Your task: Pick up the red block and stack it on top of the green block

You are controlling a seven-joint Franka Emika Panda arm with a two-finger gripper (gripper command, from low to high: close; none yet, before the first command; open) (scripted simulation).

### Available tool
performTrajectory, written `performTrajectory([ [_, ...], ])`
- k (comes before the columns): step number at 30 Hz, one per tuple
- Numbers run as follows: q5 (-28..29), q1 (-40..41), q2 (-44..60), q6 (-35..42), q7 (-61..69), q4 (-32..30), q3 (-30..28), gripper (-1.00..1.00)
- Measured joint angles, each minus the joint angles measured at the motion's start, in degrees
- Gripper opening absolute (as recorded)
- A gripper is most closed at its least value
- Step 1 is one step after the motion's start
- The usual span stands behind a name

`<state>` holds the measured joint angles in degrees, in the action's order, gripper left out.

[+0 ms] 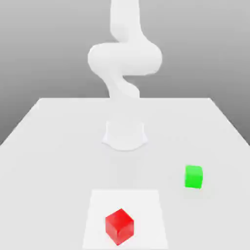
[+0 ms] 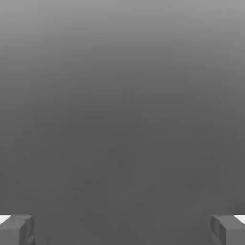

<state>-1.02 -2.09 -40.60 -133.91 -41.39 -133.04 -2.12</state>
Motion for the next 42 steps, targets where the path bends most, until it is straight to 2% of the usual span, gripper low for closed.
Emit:
performTrajectory([
  [13,-6.1,-8.0,27.5,-11.0,23.8,-6.5,-8.0,0.0],
  [19,-7.1,-8.6,39.8,-16.2,33.4,-9.6,-8.6,0.0],
  [24,-4.4,-8.2,49.6,-20.9,38.5,-11.9,-8.9,0.0],
  [29,-7.7,-5.8,59.8,-28.9,42.0,-10.9,-5.8,0.0],
  [30,-8.2,-5.4,61.0,-29.9,42.4,-10.7,-5.3,-1.0],
  [37,-8.1,-5.4,60.9,-29.7,42.3,-10.7,-5.3,-1.0],
  [42,-3.8,-7.2,51.8,-22.4,39.5,-12.4,-7.6,-1.0],
])
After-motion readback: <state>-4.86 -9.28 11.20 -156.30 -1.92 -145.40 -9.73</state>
